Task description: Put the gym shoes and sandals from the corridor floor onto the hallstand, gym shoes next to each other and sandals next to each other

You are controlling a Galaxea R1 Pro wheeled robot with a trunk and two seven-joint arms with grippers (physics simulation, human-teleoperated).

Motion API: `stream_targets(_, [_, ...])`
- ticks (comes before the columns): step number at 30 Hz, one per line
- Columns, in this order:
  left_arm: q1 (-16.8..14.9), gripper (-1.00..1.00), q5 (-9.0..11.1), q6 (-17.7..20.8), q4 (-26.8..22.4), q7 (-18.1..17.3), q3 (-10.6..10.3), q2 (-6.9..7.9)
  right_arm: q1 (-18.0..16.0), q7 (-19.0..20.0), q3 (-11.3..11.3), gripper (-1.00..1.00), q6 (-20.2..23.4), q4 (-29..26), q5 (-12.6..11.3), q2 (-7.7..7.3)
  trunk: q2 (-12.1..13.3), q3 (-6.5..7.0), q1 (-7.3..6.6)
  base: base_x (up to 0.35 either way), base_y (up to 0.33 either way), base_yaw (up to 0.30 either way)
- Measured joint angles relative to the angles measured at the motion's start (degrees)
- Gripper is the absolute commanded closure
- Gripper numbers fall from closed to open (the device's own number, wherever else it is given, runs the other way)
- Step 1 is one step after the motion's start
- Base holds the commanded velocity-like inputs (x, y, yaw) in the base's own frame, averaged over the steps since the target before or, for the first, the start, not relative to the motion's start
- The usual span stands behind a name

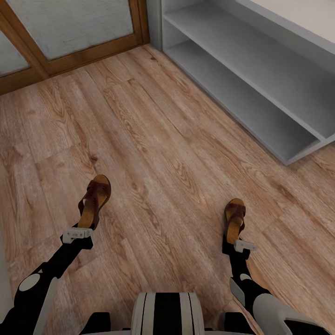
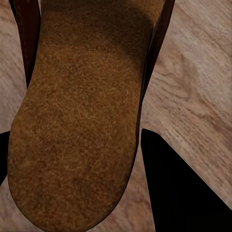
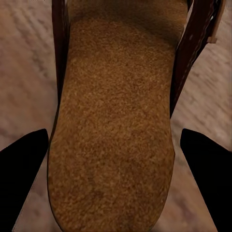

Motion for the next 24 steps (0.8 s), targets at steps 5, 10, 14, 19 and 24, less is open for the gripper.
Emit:
stream_targets(5, [0.0,1.00,0.0,0.0,0.0,0.0,0.0,0.00,0.0,0.0,0.0,1.00,0.0,0.0,0.0,-0.04,0.0,0.00,0.00,0.000,0.000,0.000])
stream_targets(10, [0.0,1.00,0.0,0.0,0.0,0.0,0.0,0.00,0.0,0.0,0.0,1.00,0.0,0.0,0.0,-0.08,0.0,0.00,0.00,0.000,0.000,0.000])
stream_targets(14, [0.0,1.00,0.0,0.0,0.0,0.0,0.0,0.00,0.0,0.0,0.1,1.00,0.0,0.0,0.0,-0.09,0.0,0.00,0.00,0.000,0.000,0.000])
stream_targets(19, [0.0,1.00,0.0,0.0,0.0,0.0,0.0,0.00,0.0,0.0,0.1,1.00,0.0,0.0,0.0,-0.10,0.0,0.00,0.00,0.000,0.000,0.000])
stream_targets(24, [0.0,1.00,-0.1,0.1,0.1,0.1,0.1,0.02,0.0,-0.1,0.3,1.00,0.0,-0.3,0.1,0.07,0.0,0.00,0.00,0.000,0.000,0.000])
